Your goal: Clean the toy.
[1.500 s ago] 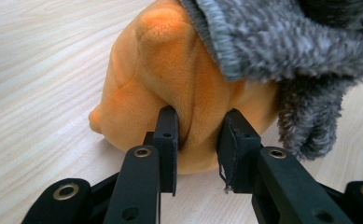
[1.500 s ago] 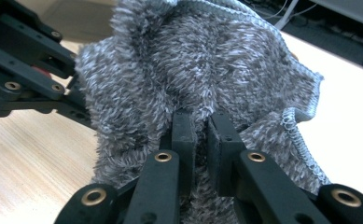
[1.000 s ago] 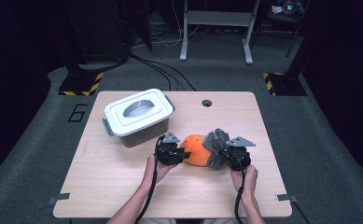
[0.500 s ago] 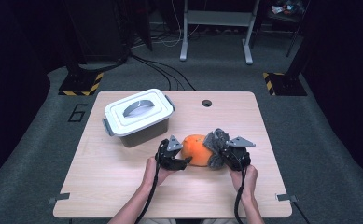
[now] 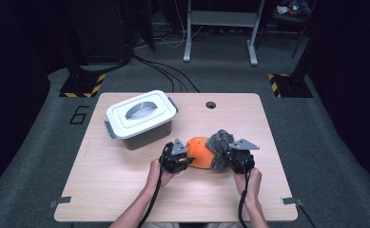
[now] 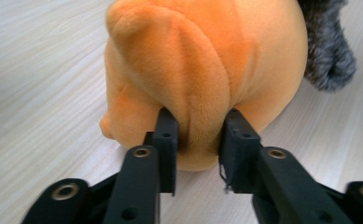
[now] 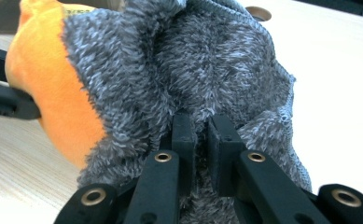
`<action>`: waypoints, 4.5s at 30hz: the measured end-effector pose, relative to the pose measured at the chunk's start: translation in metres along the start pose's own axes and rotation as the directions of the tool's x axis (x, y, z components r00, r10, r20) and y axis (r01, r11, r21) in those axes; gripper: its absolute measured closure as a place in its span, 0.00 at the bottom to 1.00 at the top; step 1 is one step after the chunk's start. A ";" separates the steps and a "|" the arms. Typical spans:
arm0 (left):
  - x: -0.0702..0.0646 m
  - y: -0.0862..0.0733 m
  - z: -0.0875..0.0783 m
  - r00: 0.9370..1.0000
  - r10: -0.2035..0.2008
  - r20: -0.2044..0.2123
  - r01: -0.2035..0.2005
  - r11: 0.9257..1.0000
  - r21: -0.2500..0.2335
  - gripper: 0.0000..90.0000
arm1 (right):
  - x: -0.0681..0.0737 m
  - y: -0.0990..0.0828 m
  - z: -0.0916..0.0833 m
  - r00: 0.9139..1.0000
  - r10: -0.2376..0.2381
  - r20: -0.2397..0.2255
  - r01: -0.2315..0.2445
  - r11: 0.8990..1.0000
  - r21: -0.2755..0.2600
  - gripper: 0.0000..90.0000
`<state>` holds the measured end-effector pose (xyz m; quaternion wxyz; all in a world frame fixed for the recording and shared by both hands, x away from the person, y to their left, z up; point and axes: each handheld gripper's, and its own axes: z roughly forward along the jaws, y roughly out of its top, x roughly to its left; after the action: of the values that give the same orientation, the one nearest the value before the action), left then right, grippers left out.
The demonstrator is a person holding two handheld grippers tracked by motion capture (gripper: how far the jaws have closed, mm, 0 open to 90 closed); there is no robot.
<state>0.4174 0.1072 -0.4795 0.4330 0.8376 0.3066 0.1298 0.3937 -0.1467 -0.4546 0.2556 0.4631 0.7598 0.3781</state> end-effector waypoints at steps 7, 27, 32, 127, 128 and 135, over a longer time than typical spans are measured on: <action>0.002 0.008 -0.010 0.987 -0.139 0.076 0.141 0.990 -0.018 0.83 | 0.011 0.006 -0.019 0.999 -0.029 -0.015 0.029 0.998 -0.054 0.92; 0.012 0.007 -0.005 0.977 -0.197 0.078 0.198 0.980 -0.009 0.80 | 0.028 0.019 -0.006 0.992 -0.125 0.027 0.126 0.992 -0.012 0.92; 0.014 0.006 -0.004 0.975 -0.206 0.080 0.207 0.978 -0.013 0.80 | 0.007 0.005 0.002 0.998 -0.058 0.035 0.057 0.998 0.028 0.92; 0.004 0.006 -0.001 0.984 -0.165 0.062 0.166 0.986 -0.010 0.80 | 0.052 0.034 -0.008 0.980 -0.195 -0.023 0.194 0.979 -0.063 0.82; 0.003 0.006 -0.001 0.986 -0.159 0.058 0.160 0.987 -0.009 0.80 | 0.050 0.033 -0.006 0.981 -0.193 -0.018 0.191 0.980 -0.059 0.75; 0.001 0.006 0.001 0.990 -0.134 0.051 0.134 0.991 0.007 0.80 | 0.039 0.027 0.011 0.994 -0.106 -0.017 0.105 0.994 -0.005 0.51</action>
<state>0.4207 0.1045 -0.4752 0.4468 0.8191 0.3511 0.0784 0.3984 -0.1002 -0.4406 0.2695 0.4185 0.7846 0.3696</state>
